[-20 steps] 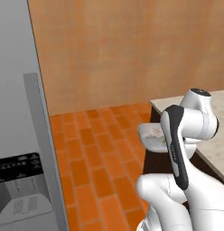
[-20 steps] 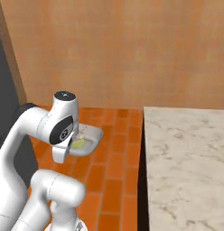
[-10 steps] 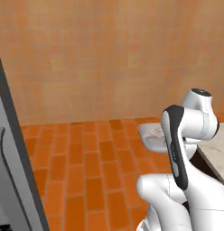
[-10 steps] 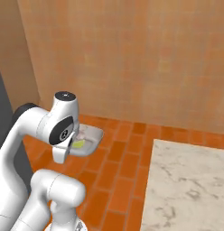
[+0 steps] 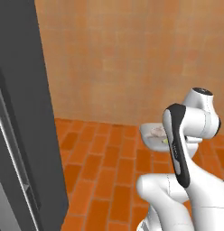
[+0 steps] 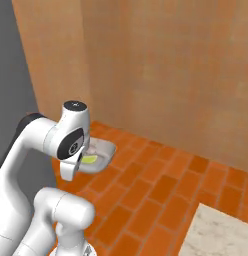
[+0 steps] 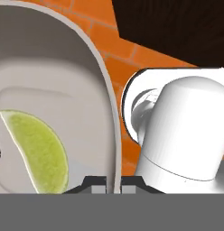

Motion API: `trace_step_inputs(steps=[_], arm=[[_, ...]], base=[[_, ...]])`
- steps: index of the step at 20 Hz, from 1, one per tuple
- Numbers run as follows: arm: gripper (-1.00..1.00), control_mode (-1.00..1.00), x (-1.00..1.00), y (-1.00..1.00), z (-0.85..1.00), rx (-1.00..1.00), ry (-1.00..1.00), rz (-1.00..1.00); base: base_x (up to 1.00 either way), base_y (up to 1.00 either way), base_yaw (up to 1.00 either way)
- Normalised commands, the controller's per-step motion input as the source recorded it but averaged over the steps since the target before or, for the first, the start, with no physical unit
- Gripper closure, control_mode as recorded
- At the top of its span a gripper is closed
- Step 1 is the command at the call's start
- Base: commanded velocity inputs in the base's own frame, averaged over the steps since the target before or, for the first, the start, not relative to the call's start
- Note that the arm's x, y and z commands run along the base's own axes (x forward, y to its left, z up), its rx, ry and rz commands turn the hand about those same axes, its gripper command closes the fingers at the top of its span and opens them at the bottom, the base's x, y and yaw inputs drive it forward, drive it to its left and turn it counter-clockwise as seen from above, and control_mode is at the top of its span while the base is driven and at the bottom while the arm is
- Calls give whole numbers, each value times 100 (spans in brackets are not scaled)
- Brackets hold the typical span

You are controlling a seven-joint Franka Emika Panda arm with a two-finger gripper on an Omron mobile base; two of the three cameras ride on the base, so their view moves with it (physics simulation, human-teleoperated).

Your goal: Take the meat container that has the shrimp and place it on the second highest rack of the freezer. Then take the vegetable container that has the lemon wedge and garlic and place it on the highest rack of the freezer.

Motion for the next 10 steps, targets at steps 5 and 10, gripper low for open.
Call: trace_step_inputs(steps=[5, 10], arm=[[100, 100, 0, 0, 0, 0, 0, 0], [100, 100, 0, 0, 0, 0, 0, 0]], base=[[51, -22, 82], [51, -28, 80]])
